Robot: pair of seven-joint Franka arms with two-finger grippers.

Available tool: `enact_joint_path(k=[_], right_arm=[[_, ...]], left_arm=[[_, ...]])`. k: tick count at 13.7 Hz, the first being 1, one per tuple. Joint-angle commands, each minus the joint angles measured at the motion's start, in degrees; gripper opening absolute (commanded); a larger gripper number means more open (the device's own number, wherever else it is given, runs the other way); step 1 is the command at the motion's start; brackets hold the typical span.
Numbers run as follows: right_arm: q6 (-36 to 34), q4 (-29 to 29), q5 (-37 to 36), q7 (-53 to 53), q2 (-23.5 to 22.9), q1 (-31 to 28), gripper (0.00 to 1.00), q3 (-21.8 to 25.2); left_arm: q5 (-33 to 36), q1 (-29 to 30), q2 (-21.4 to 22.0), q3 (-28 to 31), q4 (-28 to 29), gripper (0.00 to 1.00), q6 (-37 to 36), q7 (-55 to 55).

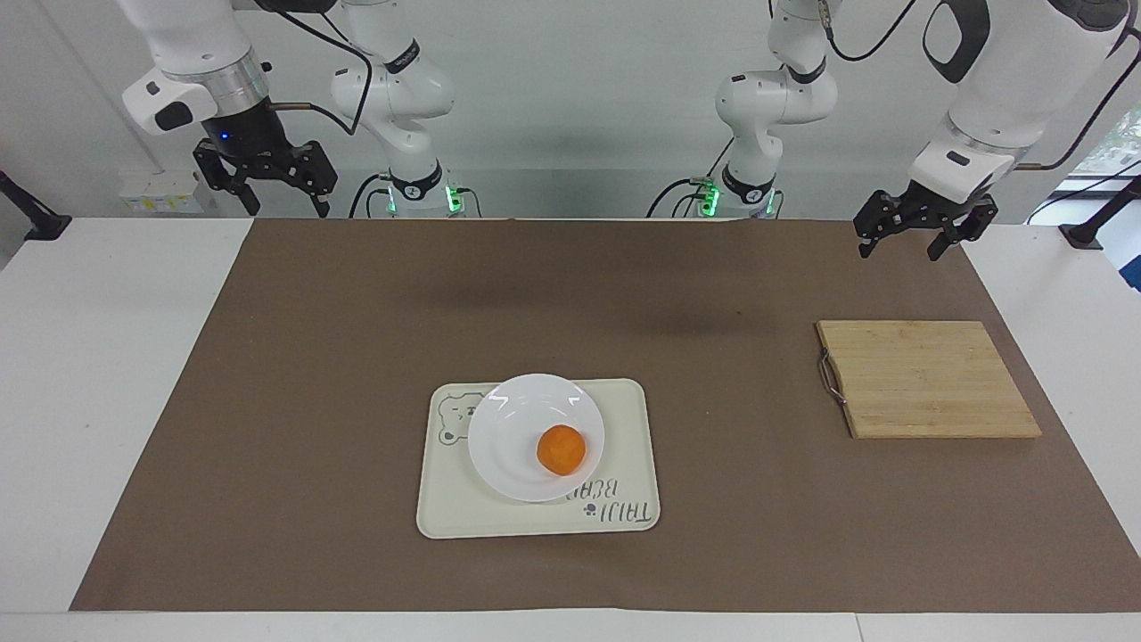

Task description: Place orange and plate with both arms

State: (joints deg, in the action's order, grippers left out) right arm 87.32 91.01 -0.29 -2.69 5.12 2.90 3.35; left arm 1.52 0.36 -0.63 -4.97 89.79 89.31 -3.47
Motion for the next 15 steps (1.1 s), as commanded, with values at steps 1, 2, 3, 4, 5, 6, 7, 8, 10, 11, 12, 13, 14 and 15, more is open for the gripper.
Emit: enact_joint_path(k=[1,2,3,4,5,6,7,8,10,11,12,13,14,15], right_arm=[[3.55,3.91,-1.91,1.46,3.06,0.08,1.00,-0.45],[3.82,3.74,-2.00,1.54,2.88,0.08,1.00,-0.45],[3.21,3.21,-1.91,1.63,2.62,0.00,1.00,-0.45],[2.34,2.95,-1.30,1.63,2.44,-0.09,1.00,-0.19],[1.20,1.81,-0.86,1.46,2.00,-0.09,1.00,-0.18],[0.40,0.32,-0.68,1.54,0.87,-0.18,1.00,-0.18],[0.22,-0.39,-0.68,1.46,0.60,-0.18,1.00,-0.18],[0.48,-0.13,-0.76,1.46,0.68,-0.18,1.00,-0.18],[0.92,0.04,-0.85,1.46,0.77,-0.18,1.00,0.17],[1.01,-0.04,-0.85,1.46,0.68,-0.18,1.00,0.17],[1.01,-0.04,-0.94,1.46,0.68,-0.18,1.00,0.17],[1.01,-0.04,-0.77,1.28,0.68,-0.18,1.00,0.17],[0.14,-0.39,-0.94,1.28,0.42,-0.61,1.00,0.17],[-0.13,-0.66,-1.29,1.46,-0.89,-0.71,1.00,0.25]], left_arm=[[0.94,0.61,0.28,-0.39,0.04,1.00,-0.19,-0.31],[0.94,0.61,0.28,-0.39,0.04,1.00,-0.19,-0.22],[0.94,0.61,0.28,-0.39,0.04,1.00,-0.19,-0.22],[0.94,0.61,0.28,-0.39,0.04,1.00,-0.11,-0.31],[0.94,0.61,0.28,-0.39,0.04,1.00,-0.11,-0.31],[0.94,0.61,0.28,-0.39,0.04,1.00,-0.19,-0.31],[0.94,0.61,0.28,-0.39,0.04,1.00,-0.19,-0.31],[0.94,0.61,0.28,-0.39,0.04,1.00,-0.11,-0.31],[0.94,0.61,0.28,-0.39,0.04,1.00,-0.19,-0.31],[0.94,0.61,0.28,-0.39,0.04,1.00,-0.19,-0.22],[0.94,0.61,0.28,-0.39,0.04,1.00,-0.19,-0.31],[0.94,0.61,0.28,-0.39,0.04,1.00,-0.19,-0.31],[0.94,0.61,0.28,-0.39,0.04,1.00,-0.11,-0.31],[0.94,0.61,0.28,-0.39,0.04,1.00,-0.19,-0.31]])
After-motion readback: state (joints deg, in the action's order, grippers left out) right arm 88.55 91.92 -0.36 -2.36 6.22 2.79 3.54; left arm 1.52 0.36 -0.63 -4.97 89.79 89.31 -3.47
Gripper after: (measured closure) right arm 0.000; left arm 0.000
